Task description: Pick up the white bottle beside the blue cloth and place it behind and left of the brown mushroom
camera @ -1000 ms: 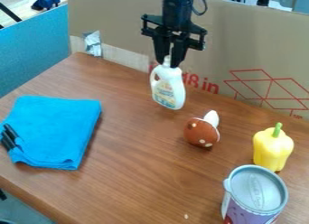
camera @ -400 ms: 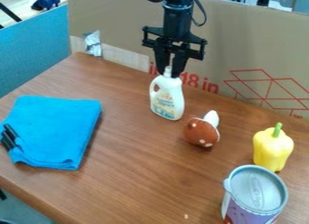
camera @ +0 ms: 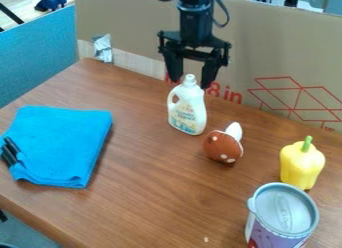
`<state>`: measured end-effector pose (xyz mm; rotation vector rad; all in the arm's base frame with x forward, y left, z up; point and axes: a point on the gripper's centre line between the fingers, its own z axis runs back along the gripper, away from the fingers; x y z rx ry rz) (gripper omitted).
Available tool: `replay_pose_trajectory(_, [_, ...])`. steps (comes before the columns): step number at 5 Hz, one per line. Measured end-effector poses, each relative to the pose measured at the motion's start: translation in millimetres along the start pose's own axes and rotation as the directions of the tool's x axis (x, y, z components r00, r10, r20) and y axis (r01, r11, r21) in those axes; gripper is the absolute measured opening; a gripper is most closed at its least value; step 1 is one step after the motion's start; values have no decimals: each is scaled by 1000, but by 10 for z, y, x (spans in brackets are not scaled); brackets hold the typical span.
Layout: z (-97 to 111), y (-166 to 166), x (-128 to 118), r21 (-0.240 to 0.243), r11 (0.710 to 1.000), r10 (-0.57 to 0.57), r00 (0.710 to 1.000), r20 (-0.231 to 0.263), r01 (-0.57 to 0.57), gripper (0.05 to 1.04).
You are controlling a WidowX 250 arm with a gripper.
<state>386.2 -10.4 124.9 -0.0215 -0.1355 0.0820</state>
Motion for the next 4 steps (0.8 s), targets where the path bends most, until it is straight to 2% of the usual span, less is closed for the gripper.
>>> replay_pose_trajectory(1, [123, 11, -13, -9, 1000, 6, 999, 52, -6, 1011])
replay_pose_trajectory(2, [265, 61, -160, 15, 1000, 7, 997, 80, -8, 1005])
replay_pose_trajectory(3, [334, 235, -579, 82, 996, 15, 999, 36, -18, 1004])
replay_pose_trajectory(4, [363, 352, -949, 107, 994, 0, 1000, -21, 2, 1003])
